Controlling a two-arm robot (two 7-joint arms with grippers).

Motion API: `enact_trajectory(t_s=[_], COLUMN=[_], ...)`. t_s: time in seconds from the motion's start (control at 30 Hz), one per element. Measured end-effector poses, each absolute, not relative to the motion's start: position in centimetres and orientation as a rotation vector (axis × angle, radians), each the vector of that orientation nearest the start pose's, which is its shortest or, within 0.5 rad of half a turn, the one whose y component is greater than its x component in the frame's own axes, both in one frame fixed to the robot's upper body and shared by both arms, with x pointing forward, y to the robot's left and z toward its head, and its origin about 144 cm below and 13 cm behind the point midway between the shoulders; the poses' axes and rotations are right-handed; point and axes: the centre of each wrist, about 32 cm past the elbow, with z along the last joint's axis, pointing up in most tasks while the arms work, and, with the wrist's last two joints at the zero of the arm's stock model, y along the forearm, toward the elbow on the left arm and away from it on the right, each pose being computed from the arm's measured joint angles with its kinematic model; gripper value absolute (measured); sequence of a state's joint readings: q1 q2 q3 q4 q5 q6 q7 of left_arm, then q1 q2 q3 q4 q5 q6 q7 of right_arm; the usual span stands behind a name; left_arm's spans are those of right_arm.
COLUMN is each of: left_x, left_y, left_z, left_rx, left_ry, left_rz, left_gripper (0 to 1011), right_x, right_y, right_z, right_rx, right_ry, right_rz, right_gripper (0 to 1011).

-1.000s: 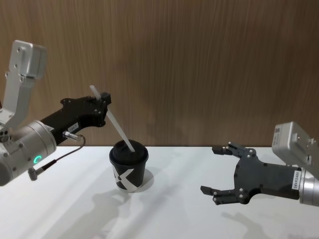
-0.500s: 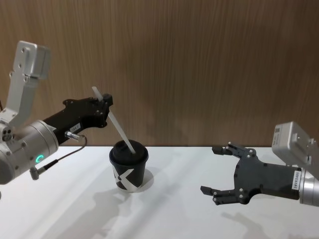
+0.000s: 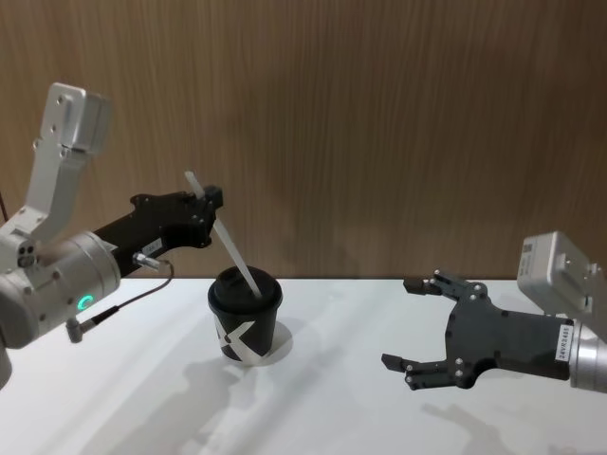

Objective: Pick up the straw with one hand, pass it to the other hand, and insert it into the cup.

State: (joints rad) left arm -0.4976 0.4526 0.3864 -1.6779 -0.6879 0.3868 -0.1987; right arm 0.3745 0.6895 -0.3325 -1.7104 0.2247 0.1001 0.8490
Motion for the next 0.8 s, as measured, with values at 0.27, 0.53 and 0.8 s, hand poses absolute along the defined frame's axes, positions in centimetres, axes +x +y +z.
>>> enact_trajectory(t_s=[0.27,0.53,0.8], left_x=[54.17,54.33,54.44], left_y=[22.86,22.75,22.68], left_z=[132.39,132.31,132.25], left_rx=[-0.033,-0.028,-0.024], left_ry=[0.056,0.058,0.060], left_rz=[0.910,0.908,0.907], left_gripper=[68,269,552], right_x=[51.56,51.56,51.56], right_y=[-30.76,-30.76,-30.76], right_z=[130.76,130.76,130.76], right_rx=[-0.394,-0.394,-0.394], right_ry=[-0.411,-0.412,-0.412], right_rz=[-0.453,-0.453,-0.453], right_gripper=[1001,1001,1001])
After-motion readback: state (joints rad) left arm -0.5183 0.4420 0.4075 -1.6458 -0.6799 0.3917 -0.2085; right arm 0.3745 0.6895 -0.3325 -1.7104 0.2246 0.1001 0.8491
